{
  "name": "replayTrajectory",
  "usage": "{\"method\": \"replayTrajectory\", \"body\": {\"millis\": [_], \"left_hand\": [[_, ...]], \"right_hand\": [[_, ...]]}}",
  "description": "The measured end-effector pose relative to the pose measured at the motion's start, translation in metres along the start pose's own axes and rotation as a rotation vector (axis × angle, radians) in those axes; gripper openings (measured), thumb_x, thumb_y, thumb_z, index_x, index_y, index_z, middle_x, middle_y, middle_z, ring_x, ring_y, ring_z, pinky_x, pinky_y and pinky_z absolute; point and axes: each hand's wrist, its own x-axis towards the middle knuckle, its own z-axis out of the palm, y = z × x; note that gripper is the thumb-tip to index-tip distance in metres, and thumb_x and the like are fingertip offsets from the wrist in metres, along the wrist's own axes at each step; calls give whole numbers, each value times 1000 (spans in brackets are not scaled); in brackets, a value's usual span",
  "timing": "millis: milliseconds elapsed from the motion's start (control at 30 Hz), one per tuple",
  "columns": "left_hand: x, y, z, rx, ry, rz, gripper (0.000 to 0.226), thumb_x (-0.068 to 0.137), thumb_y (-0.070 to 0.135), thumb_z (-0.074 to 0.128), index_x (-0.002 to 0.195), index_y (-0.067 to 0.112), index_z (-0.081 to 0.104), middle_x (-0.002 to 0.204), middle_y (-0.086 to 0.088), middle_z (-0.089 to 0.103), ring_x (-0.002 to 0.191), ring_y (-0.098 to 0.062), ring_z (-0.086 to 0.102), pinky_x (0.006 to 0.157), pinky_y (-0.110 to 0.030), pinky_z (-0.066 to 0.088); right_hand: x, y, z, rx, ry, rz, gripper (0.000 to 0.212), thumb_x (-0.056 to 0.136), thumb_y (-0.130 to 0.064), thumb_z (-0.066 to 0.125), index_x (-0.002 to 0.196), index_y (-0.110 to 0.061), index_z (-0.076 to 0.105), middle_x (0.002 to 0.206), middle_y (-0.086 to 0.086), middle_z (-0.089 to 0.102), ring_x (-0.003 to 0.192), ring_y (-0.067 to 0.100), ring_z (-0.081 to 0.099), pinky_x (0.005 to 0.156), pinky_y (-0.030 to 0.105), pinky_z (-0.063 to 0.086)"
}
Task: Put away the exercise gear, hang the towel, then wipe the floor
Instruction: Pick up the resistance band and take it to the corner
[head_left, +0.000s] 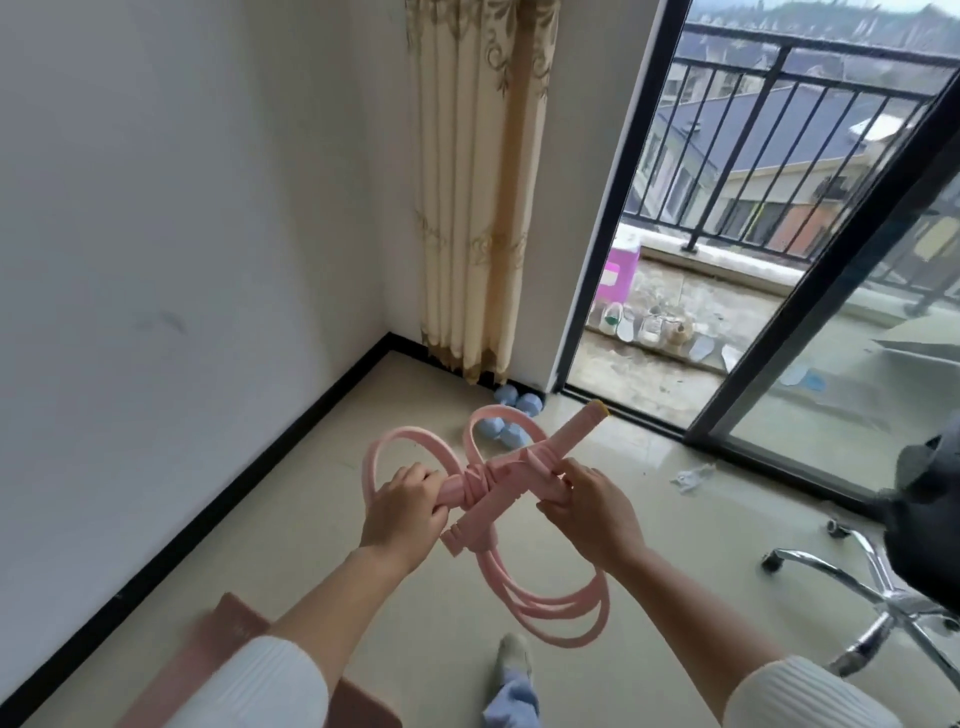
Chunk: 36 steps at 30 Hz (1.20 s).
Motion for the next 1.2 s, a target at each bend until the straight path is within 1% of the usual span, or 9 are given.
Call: {"method": "replayTrajectory", "body": {"millis": [233, 400, 500, 633, 733, 900, 967, 1033, 1200], "left_hand": [[178, 0, 29, -28, -28, -94, 21, 88, 22, 57, 107, 18, 62, 98, -1, 61, 92, -18, 55, 74, -27, 46], [280, -25, 38, 11, -77, -117, 21, 88, 23, 56, 108, 18, 62, 100, -1, 60, 96, -19, 54, 72, -26, 40], [343, -53, 41, 27, -117, -126, 22, 87, 23, 57, 108, 20, 63, 100, -2, 60, 95, -20, 55, 69, -26, 36], [442, -101, 50, 36, -180, -67, 22, 87, 23, 56, 108, 21, 62, 103, -2, 59, 99, -21, 54, 74, -30, 41], [520, -140, 66, 51, -280, 26, 21, 87, 22, 55, 106, 19, 62, 104, -5, 58, 101, -23, 51, 78, -34, 44], [630, -205, 115, 149, -422, 223, 27, 90, 24, 52, 115, 20, 60, 115, 0, 59, 106, -20, 50, 82, -32, 44], [665, -228, 145, 204, -467, 269, 29, 91, 24, 52, 119, 20, 57, 119, 1, 57, 110, -19, 50, 83, -31, 42], [691, -249, 180, 233, -509, 291, 32, 90, 22, 52, 122, 19, 55, 121, 0, 56, 112, -20, 49, 85, -31, 41], [727, -308, 316, 265, -562, 357, 33, 90, 17, 50, 123, 19, 55, 121, 0, 58, 111, -21, 51, 89, -31, 41]], "right_hand": [[190, 44, -29, -21, -94, 23, 46, 83, -32, 69, 126, -26, 50, 103, -1, 67, 89, 20, 59, 71, 32, 48], [292, 47, -23, 30, -110, 42, 40, 85, -29, 69, 121, -23, 53, 105, -1, 67, 79, 15, 54, 57, 19, 35], [352, 49, -8, 55, -120, 97, 38, 84, -31, 69, 119, -23, 55, 104, 0, 69, 84, 19, 62, 63, 25, 43], [438, 44, 16, 102, -80, 212, 34, 82, -33, 67, 113, -24, 55, 97, 2, 70, 82, 24, 64, 66, 35, 50], [497, 39, 47, 165, -38, 346, 38, 81, -32, 67, 116, -23, 55, 95, 2, 70, 81, 25, 64, 64, 34, 48], [581, 35, 120, 232, -29, 543, 43, 85, -35, 66, 124, -23, 53, 92, -2, 69, 72, 15, 61, 53, 23, 45], [612, 42, 154, 256, -25, 617, 37, 85, -35, 65, 118, -24, 53, 88, -3, 69, 70, 15, 63, 58, 31, 53], [637, 53, 190, 248, -23, 678, 30, 83, -34, 63, 108, -23, 51, 84, 0, 68, 71, 20, 64, 62, 37, 53], [695, 108, 310, 236, -34, 723, 32, 85, -31, 63, 112, -23, 47, 90, 0, 68, 76, 22, 64, 61, 34, 51]]}}
